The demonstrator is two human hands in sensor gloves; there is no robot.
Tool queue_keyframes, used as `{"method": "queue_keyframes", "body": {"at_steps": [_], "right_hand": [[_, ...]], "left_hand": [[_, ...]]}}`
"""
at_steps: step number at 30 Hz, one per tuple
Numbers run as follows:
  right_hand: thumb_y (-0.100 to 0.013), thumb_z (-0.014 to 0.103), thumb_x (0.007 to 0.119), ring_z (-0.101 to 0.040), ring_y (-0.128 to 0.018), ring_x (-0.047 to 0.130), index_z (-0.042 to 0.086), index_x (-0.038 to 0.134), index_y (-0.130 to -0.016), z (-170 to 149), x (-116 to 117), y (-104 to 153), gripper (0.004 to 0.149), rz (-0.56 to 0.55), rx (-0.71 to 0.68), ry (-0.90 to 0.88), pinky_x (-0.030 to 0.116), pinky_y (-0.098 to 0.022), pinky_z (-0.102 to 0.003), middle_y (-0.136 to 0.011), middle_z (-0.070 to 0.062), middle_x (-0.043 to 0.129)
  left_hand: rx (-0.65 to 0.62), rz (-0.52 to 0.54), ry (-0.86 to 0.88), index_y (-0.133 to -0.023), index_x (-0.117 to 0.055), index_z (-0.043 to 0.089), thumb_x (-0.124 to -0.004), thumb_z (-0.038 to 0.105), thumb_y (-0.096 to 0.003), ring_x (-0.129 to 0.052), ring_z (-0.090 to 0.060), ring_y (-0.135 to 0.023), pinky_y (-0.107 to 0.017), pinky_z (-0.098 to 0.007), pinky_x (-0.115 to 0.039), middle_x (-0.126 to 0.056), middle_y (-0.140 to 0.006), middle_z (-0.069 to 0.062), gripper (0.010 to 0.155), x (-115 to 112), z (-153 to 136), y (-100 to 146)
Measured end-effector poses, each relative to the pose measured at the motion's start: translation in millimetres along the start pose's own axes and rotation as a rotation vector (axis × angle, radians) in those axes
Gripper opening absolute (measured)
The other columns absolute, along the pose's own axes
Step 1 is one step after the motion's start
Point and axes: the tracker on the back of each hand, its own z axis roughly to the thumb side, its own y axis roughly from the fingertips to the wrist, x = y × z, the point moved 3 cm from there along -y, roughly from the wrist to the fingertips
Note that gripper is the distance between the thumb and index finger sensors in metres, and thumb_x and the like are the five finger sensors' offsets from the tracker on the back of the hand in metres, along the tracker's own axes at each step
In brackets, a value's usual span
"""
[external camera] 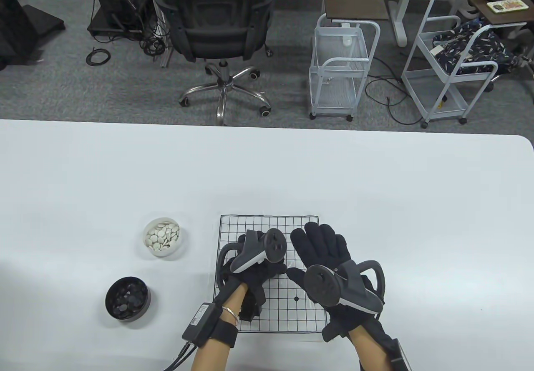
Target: Place Go stones in plus sign pattern
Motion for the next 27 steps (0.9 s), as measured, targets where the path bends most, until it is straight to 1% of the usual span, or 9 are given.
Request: {"method": "queue_keyframes", "body": {"at_steps": [4, 8, 13, 16, 19, 21, 24, 27], "right_hand": [[-0.058, 0.056, 0.047, -0.052, -0.110, 0.033, 0.016, 0.020, -0.117, 0.3, 0.2, -0.2, 0.076, 0.003, -0.001, 0.002, 0.035, -0.077, -0.058, -0.120, -0.023, 0.029], [-0.058, 0.056, 0.047, -0.052, -0.110, 0.034, 0.016, 0.020, -0.117, 0.2, 0.1, -0.4, 0.076, 0.005, -0.001, 0.001, 0.035, -0.077, -0.058, -0.120, -0.023, 0.029], [-0.058, 0.056, 0.047, -0.052, -0.110, 0.034, 0.016, 0.020, -0.117, 0.0, 0.1, -0.7, 0.076, 0.009, 0.001, 0.001, 0.035, -0.077, -0.058, -0.120, -0.023, 0.029], [-0.058, 0.056, 0.047, -0.051, -0.110, 0.034, 0.016, 0.020, -0.117, 0.1, -0.2, -0.9, 0.076, 0.009, 0.000, 0.002, 0.035, -0.077, -0.058, -0.120, -0.023, 0.029], [-0.058, 0.056, 0.047, -0.052, -0.110, 0.034, 0.016, 0.021, -0.117, 0.4, 0.0, -1.2, 0.076, 0.010, -0.003, 0.001, 0.035, -0.077, -0.058, -0.120, -0.023, 0.029], [-0.058, 0.056, 0.047, -0.052, -0.110, 0.034, 0.016, 0.020, -0.117, 0.4, 0.0, -1.4, 0.076, 0.011, -0.003, 0.002, 0.035, -0.077, -0.058, -0.120, -0.023, 0.029], [-0.058, 0.056, 0.047, -0.052, -0.109, 0.034, 0.016, 0.021, -0.117, 0.4, -0.2, -1.5, 0.076, 0.012, -0.002, 0.001, 0.035, -0.077, -0.058, -0.120, -0.023, 0.029], [-0.058, 0.056, 0.047, -0.052, -0.110, 0.034, 0.016, 0.021, -0.117, 0.3, -0.2, -1.8, 0.076, 0.013, -0.001, -0.001, 0.035, -0.077, -0.058, -0.120, -0.023, 0.029]], "left_hand": [[0.012, -0.005, -0.003, -0.078, -0.077, 0.041, -0.070, 0.053, -0.0440, -0.050, -0.032, -0.114, -0.081, -0.065, -0.041, -0.058, -0.114, 0.009, 0.037, 0.1, -1.0, 0.0], [0.014, -0.014, -0.009, -0.080, -0.074, 0.041, -0.070, 0.051, -0.0446, -0.048, -0.033, -0.114, -0.081, -0.064, -0.041, -0.054, -0.115, 0.007, 0.037, 0.0, -2.5, -0.1], [0.011, -0.018, -0.007, -0.082, -0.073, 0.041, -0.070, 0.050, -0.0452, -0.047, -0.033, -0.114, -0.082, -0.063, -0.041, -0.053, -0.116, 0.006, 0.038, 0.2, -2.9, -0.6], [-0.006, -0.025, 0.023, -0.086, -0.073, 0.038, -0.069, 0.051, -0.0452, -0.049, -0.035, -0.114, -0.081, -0.064, -0.042, -0.055, -0.117, 0.004, 0.043, 3.1, -3.8, 0.2], [-0.041, -0.022, 0.064, -0.090, -0.074, 0.035, -0.069, 0.054, -0.0438, -0.057, -0.037, -0.112, -0.080, -0.065, -0.045, -0.063, -0.115, 0.000, 0.051, 12.8, -4.5, 4.9], [-0.076, -0.009, 0.068, -0.093, -0.072, 0.033, -0.069, 0.055, -0.0435, -0.058, -0.037, -0.111, -0.080, -0.065, -0.046, -0.064, -0.115, -0.001, 0.054, 24.7, -5.5, 13.0], [-0.132, 0.025, 0.009, -0.099, -0.066, 0.033, -0.068, 0.057, -0.0431, -0.059, -0.037, -0.111, -0.080, -0.064, -0.047, -0.062, -0.117, -0.002, 0.061, 47.1, -12.5, 36.1], [-0.149, 0.056, -0.041, -0.104, -0.060, 0.033, -0.066, 0.060, -0.0432, -0.064, -0.034, -0.110, -0.080, -0.063, -0.050, -0.063, -0.118, -0.003, 0.067, 65.2, -33.5, 67.3]]}}
